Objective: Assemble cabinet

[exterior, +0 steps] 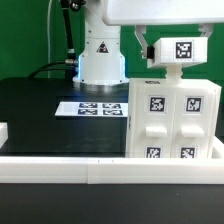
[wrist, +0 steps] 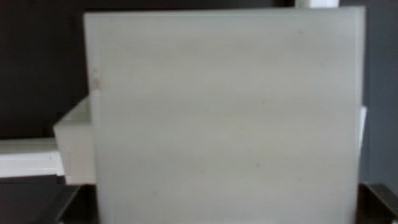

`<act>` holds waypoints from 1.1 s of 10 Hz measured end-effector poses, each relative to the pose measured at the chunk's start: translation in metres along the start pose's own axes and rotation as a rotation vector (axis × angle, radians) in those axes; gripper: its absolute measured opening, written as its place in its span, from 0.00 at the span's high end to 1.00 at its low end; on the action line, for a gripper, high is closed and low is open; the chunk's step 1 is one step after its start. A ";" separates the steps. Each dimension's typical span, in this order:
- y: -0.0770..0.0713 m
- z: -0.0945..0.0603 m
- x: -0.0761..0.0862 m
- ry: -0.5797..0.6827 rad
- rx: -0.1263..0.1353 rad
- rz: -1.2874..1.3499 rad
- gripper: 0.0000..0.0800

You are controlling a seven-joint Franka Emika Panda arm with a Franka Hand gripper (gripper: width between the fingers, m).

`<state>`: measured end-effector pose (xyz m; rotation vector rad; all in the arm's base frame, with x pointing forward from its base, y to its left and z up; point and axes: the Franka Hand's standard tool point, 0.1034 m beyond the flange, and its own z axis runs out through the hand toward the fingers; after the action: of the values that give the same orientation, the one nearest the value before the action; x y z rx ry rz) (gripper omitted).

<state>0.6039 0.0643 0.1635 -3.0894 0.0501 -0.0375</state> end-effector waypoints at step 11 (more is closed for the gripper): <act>-0.001 0.010 0.000 0.063 -0.002 -0.026 0.30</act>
Offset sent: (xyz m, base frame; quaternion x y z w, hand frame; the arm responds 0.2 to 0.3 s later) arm -0.0050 0.0095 -0.0197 0.0130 0.0176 -0.0072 0.9997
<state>0.6045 0.0655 0.1535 -3.0908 0.0128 -0.1352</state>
